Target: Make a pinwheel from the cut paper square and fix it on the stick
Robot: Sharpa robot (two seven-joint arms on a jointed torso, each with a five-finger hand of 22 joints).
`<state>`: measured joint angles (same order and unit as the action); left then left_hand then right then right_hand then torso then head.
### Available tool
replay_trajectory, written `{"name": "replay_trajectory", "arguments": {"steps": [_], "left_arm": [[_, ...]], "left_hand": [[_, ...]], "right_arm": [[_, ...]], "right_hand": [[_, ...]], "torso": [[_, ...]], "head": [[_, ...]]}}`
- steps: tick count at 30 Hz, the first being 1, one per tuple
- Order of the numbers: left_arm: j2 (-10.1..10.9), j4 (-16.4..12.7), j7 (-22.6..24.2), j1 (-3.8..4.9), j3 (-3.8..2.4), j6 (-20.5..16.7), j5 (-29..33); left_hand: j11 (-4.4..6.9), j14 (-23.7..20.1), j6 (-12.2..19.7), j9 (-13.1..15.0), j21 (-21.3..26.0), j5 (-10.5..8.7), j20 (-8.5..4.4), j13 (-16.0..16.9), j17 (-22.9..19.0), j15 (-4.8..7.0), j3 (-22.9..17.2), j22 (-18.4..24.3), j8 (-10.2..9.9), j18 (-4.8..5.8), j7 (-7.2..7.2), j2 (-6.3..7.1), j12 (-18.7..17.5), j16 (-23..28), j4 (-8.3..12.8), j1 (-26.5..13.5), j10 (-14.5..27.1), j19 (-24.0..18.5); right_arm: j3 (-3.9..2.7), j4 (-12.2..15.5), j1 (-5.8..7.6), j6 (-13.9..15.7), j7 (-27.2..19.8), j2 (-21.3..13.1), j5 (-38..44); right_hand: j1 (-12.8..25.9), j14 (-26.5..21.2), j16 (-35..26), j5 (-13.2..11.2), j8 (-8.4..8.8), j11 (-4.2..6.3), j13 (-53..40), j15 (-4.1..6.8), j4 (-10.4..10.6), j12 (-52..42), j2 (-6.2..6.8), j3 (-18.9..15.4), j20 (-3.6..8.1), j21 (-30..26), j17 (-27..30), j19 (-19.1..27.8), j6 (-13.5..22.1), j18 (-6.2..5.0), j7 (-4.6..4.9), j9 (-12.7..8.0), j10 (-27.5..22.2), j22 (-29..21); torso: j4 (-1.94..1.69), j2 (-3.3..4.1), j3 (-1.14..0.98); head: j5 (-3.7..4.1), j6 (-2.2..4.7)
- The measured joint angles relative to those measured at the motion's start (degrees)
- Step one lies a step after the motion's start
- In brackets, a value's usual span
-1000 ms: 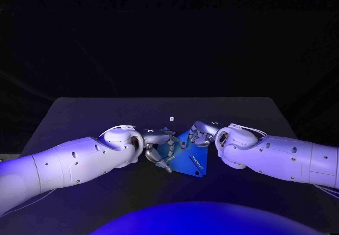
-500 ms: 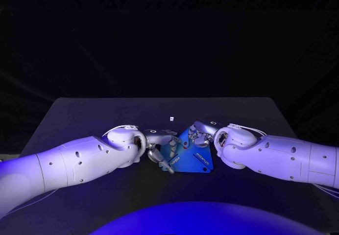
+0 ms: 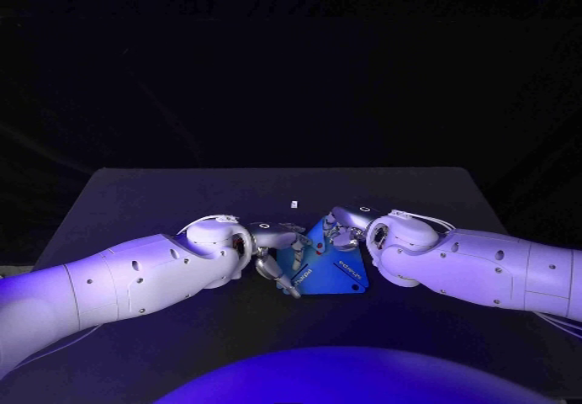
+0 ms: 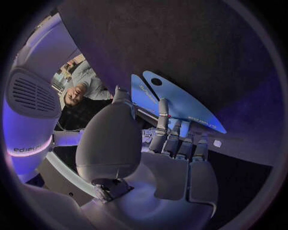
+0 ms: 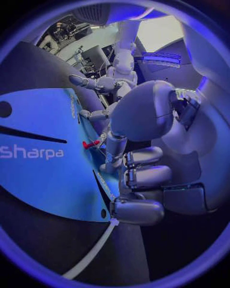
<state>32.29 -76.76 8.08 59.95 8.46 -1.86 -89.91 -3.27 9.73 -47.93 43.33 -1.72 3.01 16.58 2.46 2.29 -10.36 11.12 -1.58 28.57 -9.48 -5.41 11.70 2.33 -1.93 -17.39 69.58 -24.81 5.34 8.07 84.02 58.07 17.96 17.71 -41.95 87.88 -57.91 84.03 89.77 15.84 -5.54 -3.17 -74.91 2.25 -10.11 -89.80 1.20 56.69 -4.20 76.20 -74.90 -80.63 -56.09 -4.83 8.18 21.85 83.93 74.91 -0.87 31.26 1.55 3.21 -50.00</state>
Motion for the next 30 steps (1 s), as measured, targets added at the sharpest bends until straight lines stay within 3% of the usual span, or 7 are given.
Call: {"name": "replay_trajectory", "arguments": {"steps": [30], "left_arm": [[-1.8,1.0,-1.0,0.02,-0.02,-1.1,-0.3]], "left_hand": [[0.08,-0.2,-0.2,-0.1,0.0,0.00,0.00,0.0,-0.1,-0.21,-0.7,0.0,-0.4,0.00,0.20,-0.93,0.0,0.2,0.1,0.5,0.9,0.0]], "right_arm": [[0.20,-0.6,0.16,-1.2,0.9,1.2,3.5]], "right_hand": [[0.0,0.0,0.0,-0.2,0.01,0.00,0.0,0.00,0.0,0.0,0.00,0.0,0.00,0.0,0.0,0.0,-0.4,0.00,0.02,0.0,0.0,0.0]], "torso": [[0.02,-0.01,0.01]], "head": [[0.24,0.00]]}}
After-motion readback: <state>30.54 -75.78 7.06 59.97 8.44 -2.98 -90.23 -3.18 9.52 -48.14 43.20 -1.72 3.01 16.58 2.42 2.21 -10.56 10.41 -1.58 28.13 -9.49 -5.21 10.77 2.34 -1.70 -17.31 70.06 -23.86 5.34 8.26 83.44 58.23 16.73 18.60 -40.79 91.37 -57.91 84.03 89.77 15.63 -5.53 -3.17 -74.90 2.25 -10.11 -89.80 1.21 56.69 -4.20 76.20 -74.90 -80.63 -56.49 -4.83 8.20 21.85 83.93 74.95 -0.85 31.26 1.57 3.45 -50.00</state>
